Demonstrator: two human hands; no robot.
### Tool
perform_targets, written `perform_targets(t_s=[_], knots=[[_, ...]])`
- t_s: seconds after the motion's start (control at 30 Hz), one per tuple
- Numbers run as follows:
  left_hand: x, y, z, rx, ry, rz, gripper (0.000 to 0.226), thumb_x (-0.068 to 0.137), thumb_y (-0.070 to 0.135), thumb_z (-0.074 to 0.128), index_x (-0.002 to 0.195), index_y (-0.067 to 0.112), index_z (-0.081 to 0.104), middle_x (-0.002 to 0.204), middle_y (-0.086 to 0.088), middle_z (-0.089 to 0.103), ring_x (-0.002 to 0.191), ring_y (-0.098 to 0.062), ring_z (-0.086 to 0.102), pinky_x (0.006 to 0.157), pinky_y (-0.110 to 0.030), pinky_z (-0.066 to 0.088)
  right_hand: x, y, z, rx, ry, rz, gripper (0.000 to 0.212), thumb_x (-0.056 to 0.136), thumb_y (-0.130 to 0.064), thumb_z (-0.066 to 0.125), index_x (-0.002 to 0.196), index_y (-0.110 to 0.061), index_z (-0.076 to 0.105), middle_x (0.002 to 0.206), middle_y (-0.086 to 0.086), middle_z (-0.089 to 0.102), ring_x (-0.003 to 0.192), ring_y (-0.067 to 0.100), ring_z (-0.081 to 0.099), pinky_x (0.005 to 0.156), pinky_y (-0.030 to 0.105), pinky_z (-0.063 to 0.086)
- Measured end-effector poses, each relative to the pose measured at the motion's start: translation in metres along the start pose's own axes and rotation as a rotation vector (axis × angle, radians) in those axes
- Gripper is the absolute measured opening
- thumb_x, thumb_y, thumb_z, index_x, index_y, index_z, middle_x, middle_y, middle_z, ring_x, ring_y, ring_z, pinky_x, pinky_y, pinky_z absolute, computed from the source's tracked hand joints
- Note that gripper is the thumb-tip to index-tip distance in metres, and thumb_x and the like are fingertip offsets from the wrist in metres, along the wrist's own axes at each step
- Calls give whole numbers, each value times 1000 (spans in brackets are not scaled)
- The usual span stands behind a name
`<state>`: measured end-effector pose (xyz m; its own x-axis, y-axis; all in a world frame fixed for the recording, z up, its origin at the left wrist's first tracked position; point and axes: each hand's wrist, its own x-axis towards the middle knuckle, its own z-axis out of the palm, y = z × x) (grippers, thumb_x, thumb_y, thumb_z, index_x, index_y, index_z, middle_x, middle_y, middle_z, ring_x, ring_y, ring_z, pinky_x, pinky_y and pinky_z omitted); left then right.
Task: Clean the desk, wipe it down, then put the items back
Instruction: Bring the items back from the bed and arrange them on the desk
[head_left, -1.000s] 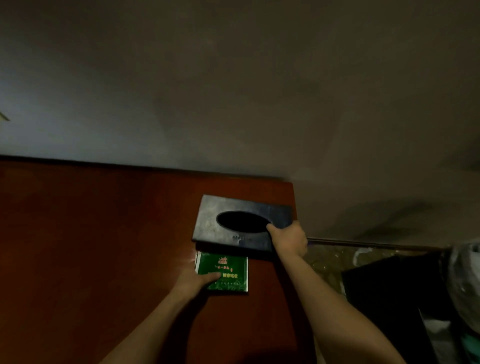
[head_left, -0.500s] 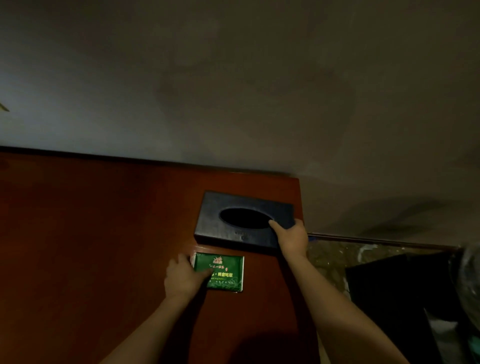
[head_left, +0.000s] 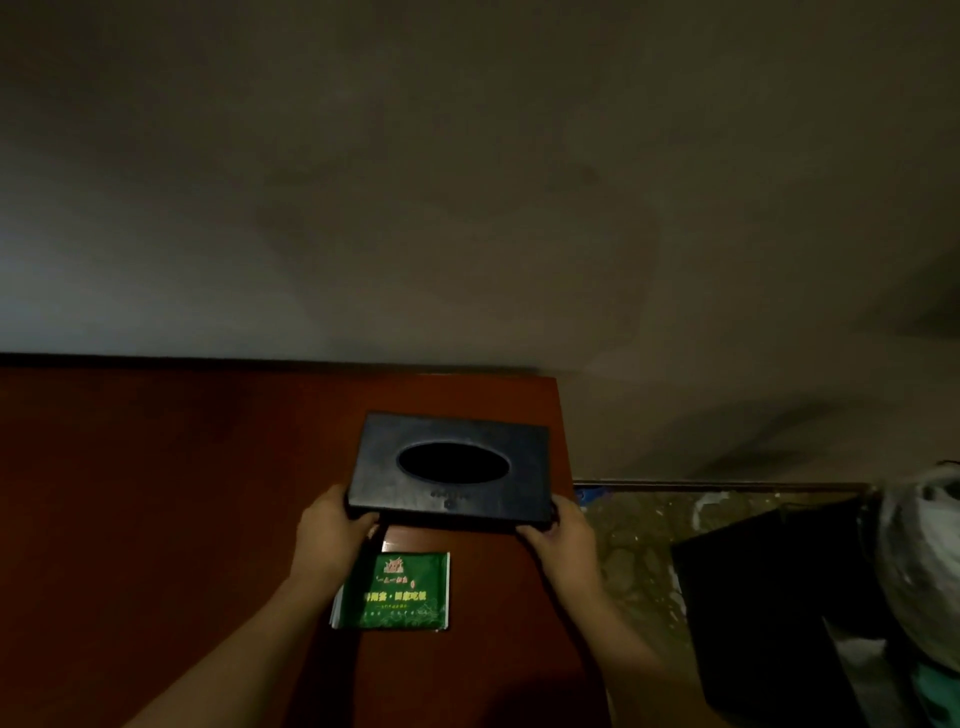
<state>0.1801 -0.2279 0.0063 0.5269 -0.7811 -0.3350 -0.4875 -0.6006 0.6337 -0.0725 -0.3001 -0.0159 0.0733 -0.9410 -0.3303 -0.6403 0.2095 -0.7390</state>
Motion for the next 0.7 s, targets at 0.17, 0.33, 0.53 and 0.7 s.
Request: perform_targets(t_s=[0.17,0.33,0.53,0.7], knots=[[26,26,12,0,17,46,21,84,10,67,101,0,60,97,-13,65,82,-20,57,65,-23,37,35,-7,-13,-9,93,1,42,85,-9,69,124,-3,56,106,12,61,74,10,53,61,10,37],[48,47,22,-46,40,72,19,84,8,67,101,0,61,97,-13,66,78,-15,55,59,-19,36,68,-17,-25,-37,113,-14,31,86,-10,67,115,-1,60,91,6,55,66,5,49,67,23,40],[62,55,26,-44,55,72,19,85,7,65,102,-1,61,97,-14,65,77,-13,51,64,-20,35,89,-20,-28,-54,123,-43,31,86,-10,68,114,-2,60,91,8,58,70,12,53,68,29,46],[64,57,25,-30,27,15,19,87,6,63,104,-2,60,99,-15,66,63,-3,49,53,-11,34,91,-25,-28,-25,95,19,34,87,-10,66,119,0,57,102,16,61,80,18,56,74,29,48]])
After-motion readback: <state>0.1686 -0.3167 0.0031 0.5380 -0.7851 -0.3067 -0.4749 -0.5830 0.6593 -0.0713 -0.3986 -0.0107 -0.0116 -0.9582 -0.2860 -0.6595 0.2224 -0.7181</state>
